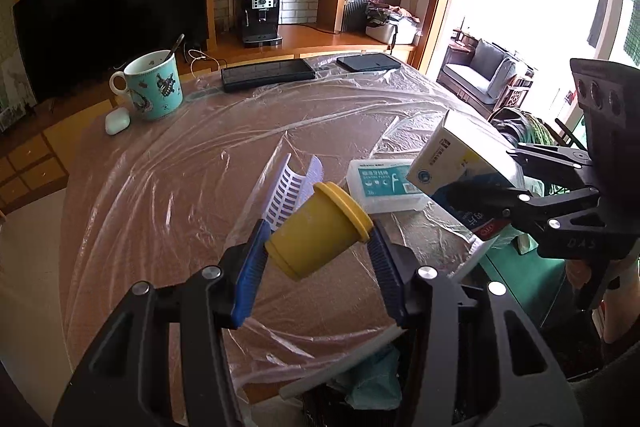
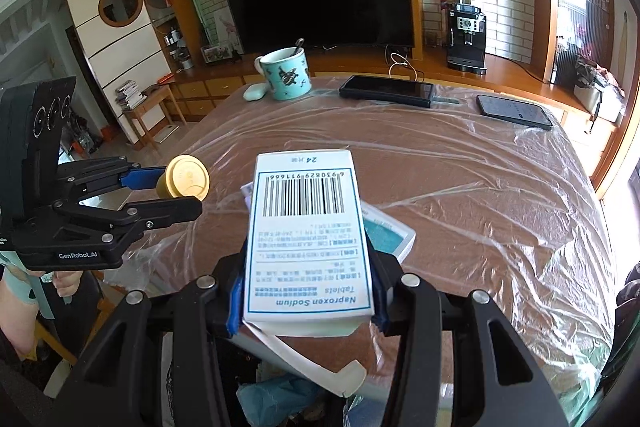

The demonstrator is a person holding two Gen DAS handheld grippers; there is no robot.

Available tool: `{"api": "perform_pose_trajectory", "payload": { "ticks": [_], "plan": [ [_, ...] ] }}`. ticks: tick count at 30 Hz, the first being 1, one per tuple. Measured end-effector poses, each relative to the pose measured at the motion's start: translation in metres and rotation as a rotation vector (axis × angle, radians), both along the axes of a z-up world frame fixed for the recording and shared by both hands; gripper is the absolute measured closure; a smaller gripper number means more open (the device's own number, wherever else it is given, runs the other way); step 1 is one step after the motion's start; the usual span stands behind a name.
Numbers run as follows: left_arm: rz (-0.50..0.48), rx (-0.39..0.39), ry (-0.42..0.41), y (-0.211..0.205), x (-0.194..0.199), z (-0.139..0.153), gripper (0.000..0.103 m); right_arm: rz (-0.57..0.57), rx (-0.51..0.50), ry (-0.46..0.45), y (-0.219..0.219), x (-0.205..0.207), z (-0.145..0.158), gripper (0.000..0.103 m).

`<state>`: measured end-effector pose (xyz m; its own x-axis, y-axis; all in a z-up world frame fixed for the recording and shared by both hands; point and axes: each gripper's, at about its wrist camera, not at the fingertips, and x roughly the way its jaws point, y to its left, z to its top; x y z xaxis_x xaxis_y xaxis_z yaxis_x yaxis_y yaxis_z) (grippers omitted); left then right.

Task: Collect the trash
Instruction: 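Carry the yellow cup with the left gripper while the right carries the barcode box over the bin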

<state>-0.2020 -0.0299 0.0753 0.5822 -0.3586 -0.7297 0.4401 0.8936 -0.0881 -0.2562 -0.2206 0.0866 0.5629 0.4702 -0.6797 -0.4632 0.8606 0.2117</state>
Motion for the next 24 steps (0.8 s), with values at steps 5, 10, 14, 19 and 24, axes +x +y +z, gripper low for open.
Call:
{"api": "perform_pose_trajectory", "payload": {
  "ticks": [5, 10, 14, 19, 24],
  "plan": [
    [-0.001, 0.005, 0.016, 0.001, -0.022, -0.006, 0.052, 0.024, -0.003, 0.018, 0.000, -0.021, -0.006, 0.057],
    [0.002, 0.011, 0.040, 0.002, -0.041, -0.016, 0.052, 0.043, -0.022, 0.045, 0.000, -0.043, -0.016, 0.057],
    [0.002, 0.017, 0.056, 0.002, -0.052, -0.023, 0.052, 0.056, -0.025, 0.061, 0.000, -0.057, -0.022, 0.057],
    [-0.008, 0.023, 0.071, 0.000, -0.068, -0.029, 0.052, 0.083, -0.032, 0.083, 0.001, -0.076, -0.030, 0.057],
    [-0.021, 0.029, 0.087, -0.002, -0.081, -0.033, 0.052, 0.102, -0.037, 0.106, 0.001, -0.087, -0.037, 0.057]
  ]
}}
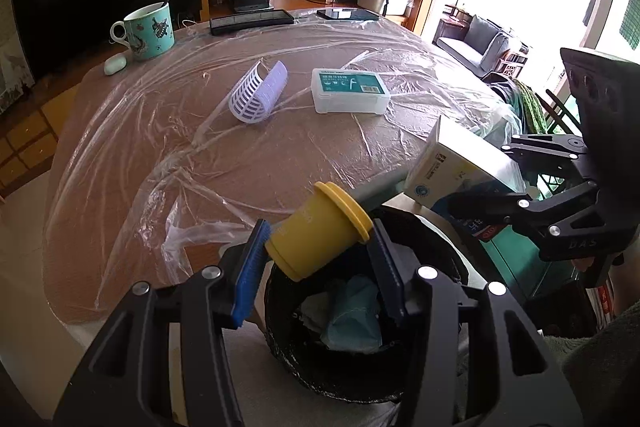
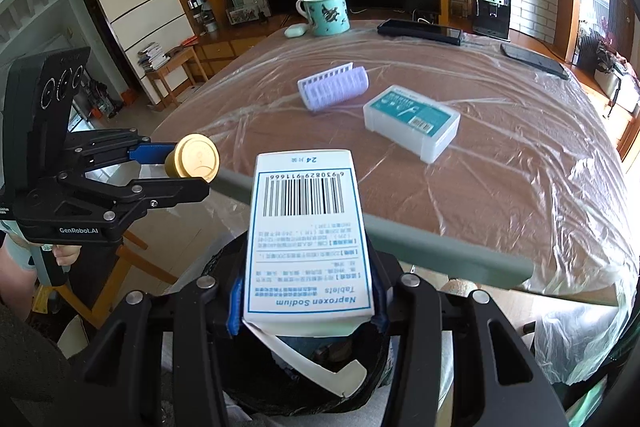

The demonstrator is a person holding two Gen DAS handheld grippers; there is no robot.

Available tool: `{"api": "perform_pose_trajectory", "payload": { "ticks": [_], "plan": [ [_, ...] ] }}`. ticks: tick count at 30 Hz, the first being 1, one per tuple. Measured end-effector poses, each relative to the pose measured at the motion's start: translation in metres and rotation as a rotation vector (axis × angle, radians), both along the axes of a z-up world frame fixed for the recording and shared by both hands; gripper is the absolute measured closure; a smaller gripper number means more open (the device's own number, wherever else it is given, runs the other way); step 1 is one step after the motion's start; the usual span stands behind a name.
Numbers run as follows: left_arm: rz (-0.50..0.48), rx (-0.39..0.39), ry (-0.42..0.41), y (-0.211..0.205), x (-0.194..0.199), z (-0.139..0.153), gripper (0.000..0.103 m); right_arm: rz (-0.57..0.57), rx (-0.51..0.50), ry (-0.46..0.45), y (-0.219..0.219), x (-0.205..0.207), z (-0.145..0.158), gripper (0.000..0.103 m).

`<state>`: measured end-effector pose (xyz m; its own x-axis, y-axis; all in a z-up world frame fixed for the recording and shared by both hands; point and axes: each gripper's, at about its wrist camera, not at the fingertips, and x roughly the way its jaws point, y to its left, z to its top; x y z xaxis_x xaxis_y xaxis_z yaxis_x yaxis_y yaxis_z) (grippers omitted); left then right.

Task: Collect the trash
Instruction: 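Carry the yellow cup with the left gripper while the right carries the barcode box over the bin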

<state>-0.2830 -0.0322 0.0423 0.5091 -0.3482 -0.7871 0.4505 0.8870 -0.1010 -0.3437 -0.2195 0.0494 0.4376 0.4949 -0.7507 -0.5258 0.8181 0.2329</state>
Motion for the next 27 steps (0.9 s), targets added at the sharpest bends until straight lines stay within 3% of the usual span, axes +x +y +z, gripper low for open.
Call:
{"api": "perform_pose_trajectory", "payload": {
  "ticks": [27],
  "plan": [
    [-0.039, 0.079, 0.107, -0.019, -0.021, -0.062, 0.052, 0.018, -0.072, 0.136, 0.009, -0.022, -0.057, 0.057]
  ]
}}
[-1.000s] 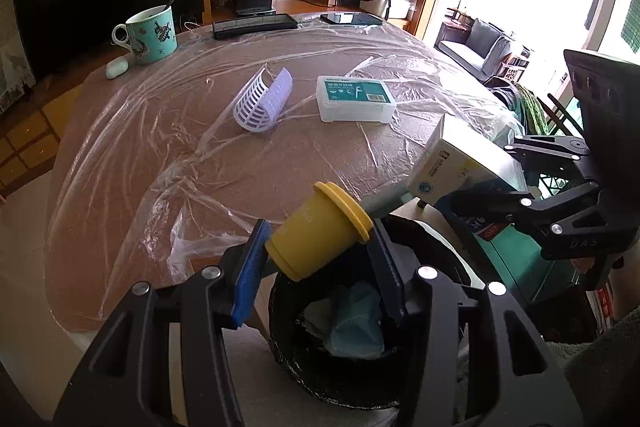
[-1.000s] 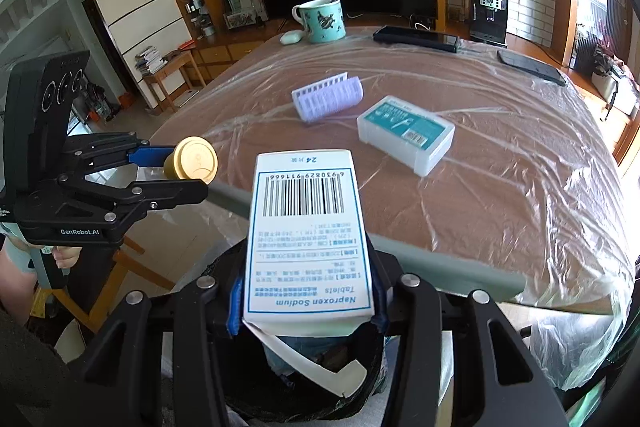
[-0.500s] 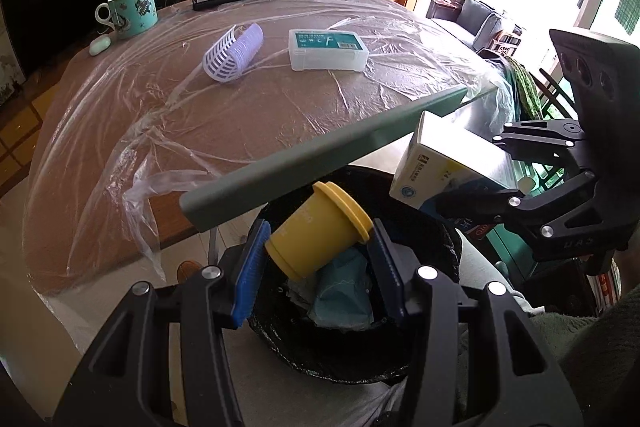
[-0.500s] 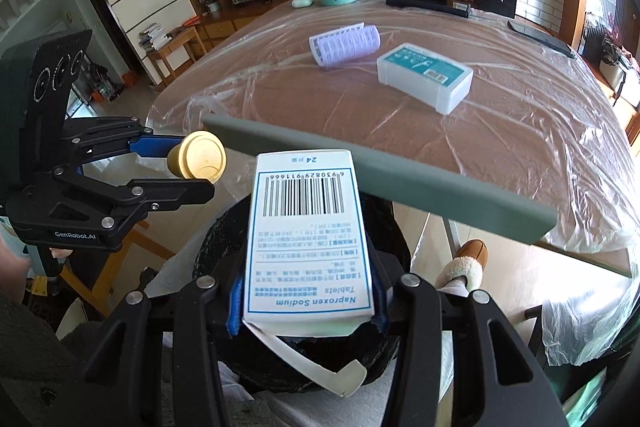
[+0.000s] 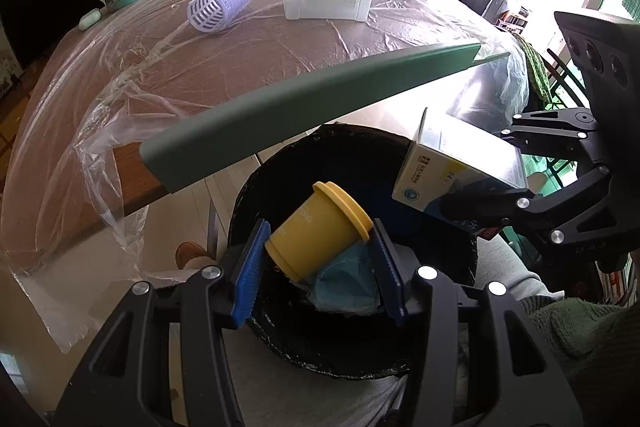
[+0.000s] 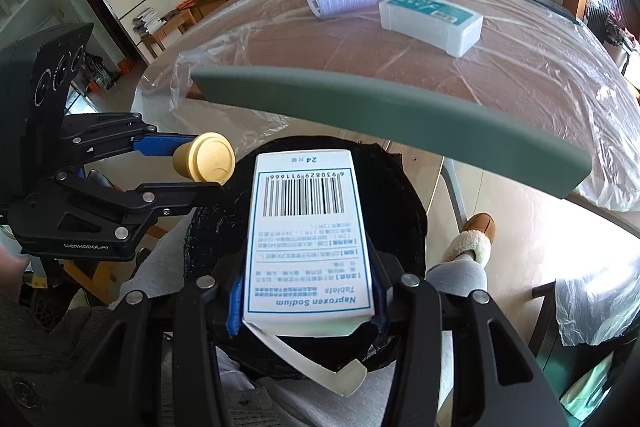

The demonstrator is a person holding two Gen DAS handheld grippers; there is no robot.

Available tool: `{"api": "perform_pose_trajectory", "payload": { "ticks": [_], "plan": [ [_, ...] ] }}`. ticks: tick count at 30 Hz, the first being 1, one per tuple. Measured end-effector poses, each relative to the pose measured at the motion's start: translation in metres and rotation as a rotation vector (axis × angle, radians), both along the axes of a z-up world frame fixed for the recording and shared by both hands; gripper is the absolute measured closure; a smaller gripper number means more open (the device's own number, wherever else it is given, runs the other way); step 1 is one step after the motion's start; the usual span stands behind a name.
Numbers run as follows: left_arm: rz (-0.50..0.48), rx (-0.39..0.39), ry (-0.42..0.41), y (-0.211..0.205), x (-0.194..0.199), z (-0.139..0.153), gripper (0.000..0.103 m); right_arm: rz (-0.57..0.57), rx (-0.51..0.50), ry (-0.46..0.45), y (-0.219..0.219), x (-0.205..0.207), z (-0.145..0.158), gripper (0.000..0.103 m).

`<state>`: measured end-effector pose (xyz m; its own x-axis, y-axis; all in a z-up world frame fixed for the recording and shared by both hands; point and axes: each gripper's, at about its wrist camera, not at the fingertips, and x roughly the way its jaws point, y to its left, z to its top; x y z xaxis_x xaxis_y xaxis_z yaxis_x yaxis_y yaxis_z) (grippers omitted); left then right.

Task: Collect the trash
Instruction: 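Carry the yellow cup with the left gripper while the right carries the barcode box over the bin, then open both grippers to drop the yellow cup and barcode box into the bin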

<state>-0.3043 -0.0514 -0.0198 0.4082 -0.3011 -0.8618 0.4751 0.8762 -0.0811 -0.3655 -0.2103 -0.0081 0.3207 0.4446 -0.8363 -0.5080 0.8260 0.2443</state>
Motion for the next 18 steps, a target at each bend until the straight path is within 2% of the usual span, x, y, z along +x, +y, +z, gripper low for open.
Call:
{"api": "perform_pose_trajectory", "payload": {
  "ticks": [18],
  "plan": [
    [-0.007, 0.080, 0.044, -0.010, 0.011, -0.042, 0.052, -0.034, -0.062, 0.030, 0.000, 0.008, -0.033, 0.057]
  ]
}}
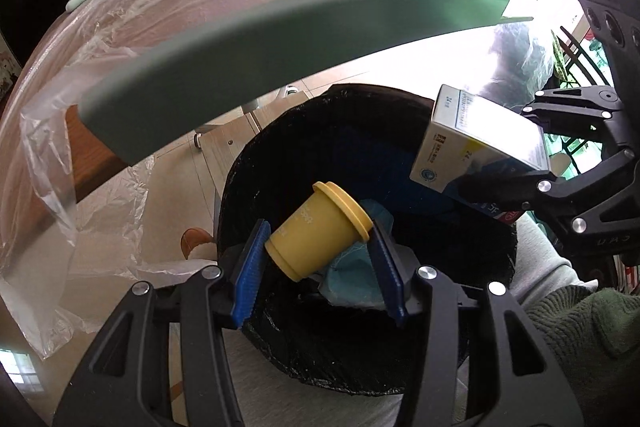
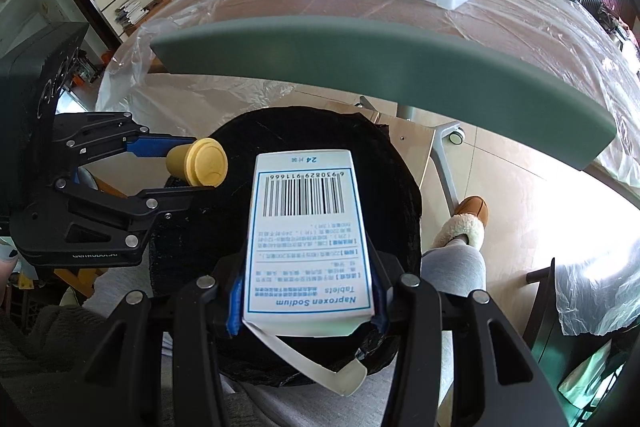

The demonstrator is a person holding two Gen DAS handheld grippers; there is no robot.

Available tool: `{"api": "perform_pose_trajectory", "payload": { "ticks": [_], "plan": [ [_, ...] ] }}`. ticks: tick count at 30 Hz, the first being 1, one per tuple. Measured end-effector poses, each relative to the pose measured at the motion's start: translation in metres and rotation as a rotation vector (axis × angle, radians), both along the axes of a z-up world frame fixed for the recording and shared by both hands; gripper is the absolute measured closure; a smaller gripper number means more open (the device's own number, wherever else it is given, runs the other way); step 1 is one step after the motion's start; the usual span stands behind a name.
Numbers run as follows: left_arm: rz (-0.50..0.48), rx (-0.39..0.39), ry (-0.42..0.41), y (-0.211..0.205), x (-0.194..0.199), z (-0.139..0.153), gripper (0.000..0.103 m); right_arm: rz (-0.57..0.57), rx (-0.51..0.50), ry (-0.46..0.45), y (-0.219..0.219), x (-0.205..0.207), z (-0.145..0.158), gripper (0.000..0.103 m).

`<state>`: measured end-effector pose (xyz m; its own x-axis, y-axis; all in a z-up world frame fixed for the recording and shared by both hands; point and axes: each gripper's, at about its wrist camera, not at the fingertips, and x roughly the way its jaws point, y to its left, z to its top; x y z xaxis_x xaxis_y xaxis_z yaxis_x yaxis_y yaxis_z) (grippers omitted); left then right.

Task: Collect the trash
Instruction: 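Open both grippers to drop the yellow cup and barcode box into the bin, then move both grippers away from the bin toward the table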

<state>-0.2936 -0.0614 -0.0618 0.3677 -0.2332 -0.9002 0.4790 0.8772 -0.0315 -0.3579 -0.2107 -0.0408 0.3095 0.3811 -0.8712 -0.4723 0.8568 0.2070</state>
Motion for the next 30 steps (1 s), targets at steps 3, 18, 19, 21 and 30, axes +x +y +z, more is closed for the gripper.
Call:
{"api": "perform_pose_trajectory", "payload": {
  "ticks": [3, 18, 19, 21, 30],
  "plan": [
    [-0.003, 0.013, 0.008, -0.003, 0.003, -0.007, 0.052, -0.009, -0.007, 0.009, -0.003, 0.002, -0.005, 0.057],
    [0.003, -0.025, 0.042, 0.000, 0.014, -0.022, 0.024, -0.036, -0.045, -0.003, -0.006, 0.004, -0.017, 0.036],
    [0.006, -0.032, 0.036, 0.002, 0.013, -0.020, 0.024, -0.042, -0.041, -0.009, -0.007, 0.003, -0.015, 0.033],
    [0.010, -0.036, 0.033, 0.004, 0.012, -0.017, 0.024, -0.053, -0.032, -0.026, -0.010, 0.001, -0.008, 0.029],
    [-0.022, -0.153, -0.257, 0.024, -0.008, 0.098, 0.001, -0.075, 0.082, -0.448, -0.041, -0.019, 0.099, 0.004]
  ]
}}
